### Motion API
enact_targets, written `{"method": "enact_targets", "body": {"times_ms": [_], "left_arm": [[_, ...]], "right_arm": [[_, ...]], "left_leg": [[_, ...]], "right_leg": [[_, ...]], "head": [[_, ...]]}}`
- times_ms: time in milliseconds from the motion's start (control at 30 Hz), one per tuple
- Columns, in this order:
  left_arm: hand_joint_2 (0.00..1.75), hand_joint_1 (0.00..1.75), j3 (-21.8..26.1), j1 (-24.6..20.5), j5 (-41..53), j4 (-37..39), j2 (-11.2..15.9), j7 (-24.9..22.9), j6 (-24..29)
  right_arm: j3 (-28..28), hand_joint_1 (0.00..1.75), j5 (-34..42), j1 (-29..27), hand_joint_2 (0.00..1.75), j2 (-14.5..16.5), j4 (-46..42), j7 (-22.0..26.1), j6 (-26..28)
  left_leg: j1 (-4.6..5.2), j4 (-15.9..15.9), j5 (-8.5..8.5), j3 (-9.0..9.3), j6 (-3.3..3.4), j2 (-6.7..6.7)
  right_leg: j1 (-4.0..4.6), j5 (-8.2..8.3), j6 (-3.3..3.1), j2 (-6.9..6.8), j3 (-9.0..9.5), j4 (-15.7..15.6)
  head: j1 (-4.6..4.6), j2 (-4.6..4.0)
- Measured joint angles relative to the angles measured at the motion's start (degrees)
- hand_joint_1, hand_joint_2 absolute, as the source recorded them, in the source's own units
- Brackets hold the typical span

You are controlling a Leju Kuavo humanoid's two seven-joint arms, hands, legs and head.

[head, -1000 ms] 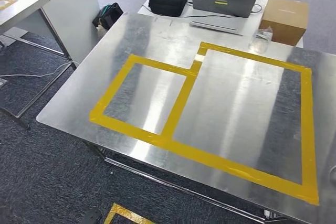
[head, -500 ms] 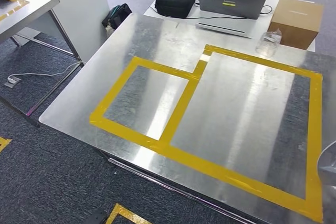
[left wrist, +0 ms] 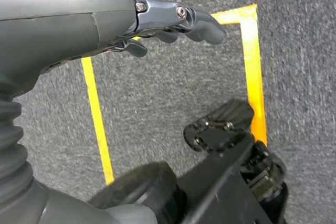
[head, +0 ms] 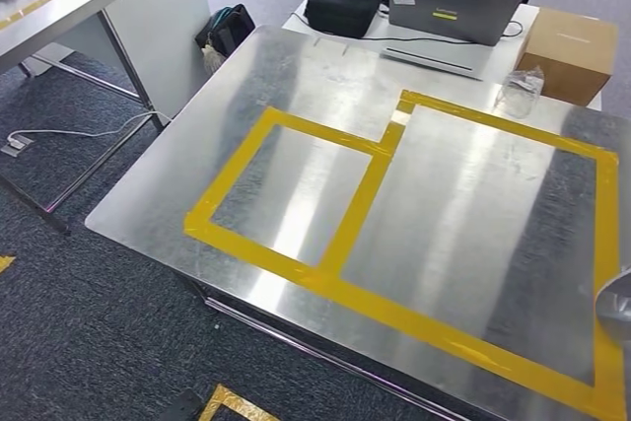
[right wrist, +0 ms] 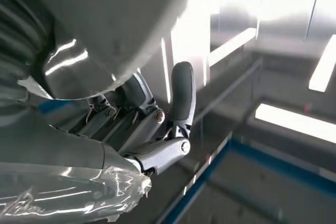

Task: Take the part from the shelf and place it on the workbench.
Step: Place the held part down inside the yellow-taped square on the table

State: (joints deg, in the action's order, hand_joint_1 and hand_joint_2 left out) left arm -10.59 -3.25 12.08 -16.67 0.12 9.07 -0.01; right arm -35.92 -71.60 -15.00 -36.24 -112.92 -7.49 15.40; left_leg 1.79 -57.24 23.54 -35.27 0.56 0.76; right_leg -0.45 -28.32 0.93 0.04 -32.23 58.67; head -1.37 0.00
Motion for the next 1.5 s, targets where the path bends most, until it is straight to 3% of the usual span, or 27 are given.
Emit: {"method": "enact_targets", "body": {"times_ms": [267,433,600,1000,1100,1200,1267,1367,1500], "left_arm": [[1.75,0.0,-0.8,-0.6,1.9,0.0,-0.3,-0.5,-0.4],[1.75,0.0,-1.4,-0.8,2.6,-0.1,-0.3,-0.7,-0.7],[1.75,0.0,-1.8,-0.9,3.0,-0.1,-0.3,-0.7,-0.8],[1.75,0.0,-2.3,-1.4,4.0,-0.1,-0.2,-0.6,-1.1],[1.75,0.0,-2.3,-1.4,4.3,-0.1,-0.2,-0.7,-1.2],[1.75,0.0,-2.6,-1.6,4.6,-0.1,-0.2,-0.9,-1.4],[1.75,0.0,-2.7,-1.7,4.8,-0.1,-0.2,-0.9,-1.5],[1.75,0.0,-2.9,-1.8,5.0,-0.1,-0.1,-1.0,-1.6],[1.75,0.0,-3.3,-1.9,5.6,-0.1,-0.1,-1.0,-1.8]], "right_arm": [[3.9,1.75,-13.7,3.0,1.75,2.2,0.8,-3.6,13.1],[4.8,1.75,-17.6,4.3,1.75,2.7,1.7,-3.0,19.5],[2.9,1.75,-18.3,3.7,1.75,3.6,2.9,5.9,22.4],[0.1,1.75,-18.1,3.0,1.75,8.3,5.9,20.1,23.0],[-2.6,1.75,-17.8,4.2,1.75,10.4,5.6,29.3,23.6],[-6.2,1.75,-17.8,6.1,1.75,14.7,4.5,41.1,23.7],[-7.7,1.75,-18.0,6.5,1.75,17.6,4.1,45.4,23.7],[-8.5,1.75,-18.2,6.2,1.75,20.0,3.7,46.5,23.7],[-7.9,1.75,-18.3,4.7,1.75,20.9,1.7,46.5,23.8]], "left_leg": [[0.06,0.0,0.0,-0.01,0.75,0.01],[0.06,0.0,-0.09,0.0,0.92,0.04],[0.01,0.0,-0.12,0.02,0.94,0.04],[-0.07,0.0,0.08,0.32,0.98,0.02],[-0.12,0.0,0.12,0.49,0.96,-0.01],[-0.31,0.0,0.19,0.77,0.9,-0.01],[-0.34,0.0,0.19,0.81,0.89,0.01],[-0.29,0.0,0.17,0.8,0.91,0.02],[-0.25,0.0,0.15,0.78,0.94,0.02]], "right_leg": [[-0.08,0.53,1.56,0.01,1.03,-1.0],[-0.08,0.58,1.74,-0.07,1.02,-1.0],[-0.03,0.59,1.75,-0.06,1.02,-1.0],[0.04,0.38,1.71,-0.01,0.72,-1.0],[0.09,0.38,1.7,0.08,0.9,-1.1],[0.27,0.28,1.54,0.12,1.3,-1.3],[0.31,0.21,1.42,0.09,1.41,-1.4],[0.27,0.4,1.63,0.09,1.4,-1.4],[0.24,0.5,1.77,0.07,1.41,-1.4]], "head": [[0.02,0.0],[0.03,0.0],[0.04,0.0],[0.04,0.0],[0.05,0.0],[0.02,0.0],[0.02,0.0],[0.02,0.0],[0.02,0.0]]}}
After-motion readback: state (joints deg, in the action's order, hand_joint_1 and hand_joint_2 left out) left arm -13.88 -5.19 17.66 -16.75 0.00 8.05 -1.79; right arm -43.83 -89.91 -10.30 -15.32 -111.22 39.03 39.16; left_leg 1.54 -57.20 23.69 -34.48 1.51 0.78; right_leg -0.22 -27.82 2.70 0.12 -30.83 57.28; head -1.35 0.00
